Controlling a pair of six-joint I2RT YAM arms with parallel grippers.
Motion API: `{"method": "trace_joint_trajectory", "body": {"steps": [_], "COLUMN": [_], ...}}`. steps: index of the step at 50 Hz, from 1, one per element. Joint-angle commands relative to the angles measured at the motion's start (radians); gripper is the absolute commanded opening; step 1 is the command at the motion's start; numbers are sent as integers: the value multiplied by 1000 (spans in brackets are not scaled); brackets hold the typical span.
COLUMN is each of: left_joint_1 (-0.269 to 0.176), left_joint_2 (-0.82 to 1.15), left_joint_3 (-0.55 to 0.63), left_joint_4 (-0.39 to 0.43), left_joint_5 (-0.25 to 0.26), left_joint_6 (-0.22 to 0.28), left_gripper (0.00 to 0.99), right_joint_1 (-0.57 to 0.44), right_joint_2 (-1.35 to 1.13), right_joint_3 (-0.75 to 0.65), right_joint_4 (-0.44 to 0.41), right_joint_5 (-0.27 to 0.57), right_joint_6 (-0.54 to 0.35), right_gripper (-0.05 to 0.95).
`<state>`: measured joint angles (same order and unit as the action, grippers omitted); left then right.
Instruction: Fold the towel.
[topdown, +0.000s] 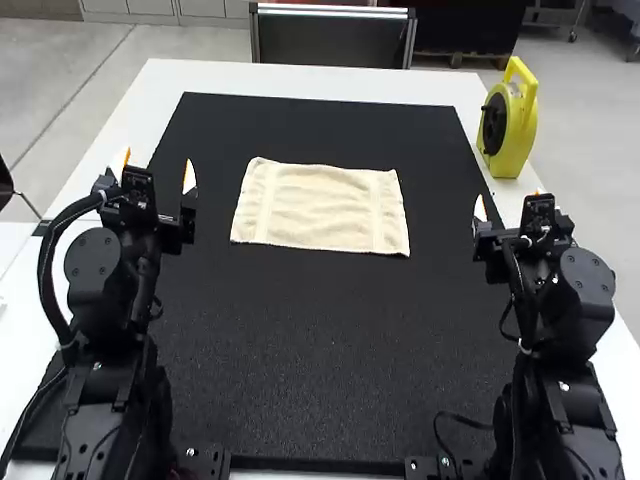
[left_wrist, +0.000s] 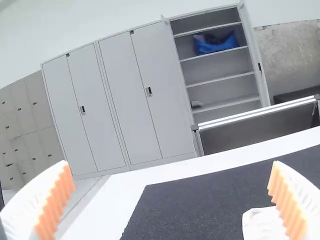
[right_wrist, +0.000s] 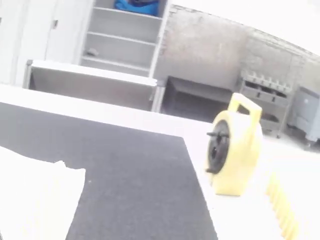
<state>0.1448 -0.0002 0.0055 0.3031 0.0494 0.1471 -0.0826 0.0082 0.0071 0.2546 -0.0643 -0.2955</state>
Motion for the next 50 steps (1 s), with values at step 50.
{"method": "trace_joint_trajectory", "body": {"steps": [50], "left_joint_1": [4], "left_joint_2": [833], "left_joint_3": [367], "left_joint_4": [260], "left_joint_5": [-174], "left_joint_6": [-132], "left_gripper": [839], "right_joint_1": [-161], "right_joint_2": [993], "right_joint_3": [507], "right_joint_4": [35], "right_joint_5": [-293], "right_joint_6": [394], "right_gripper": [908]}}
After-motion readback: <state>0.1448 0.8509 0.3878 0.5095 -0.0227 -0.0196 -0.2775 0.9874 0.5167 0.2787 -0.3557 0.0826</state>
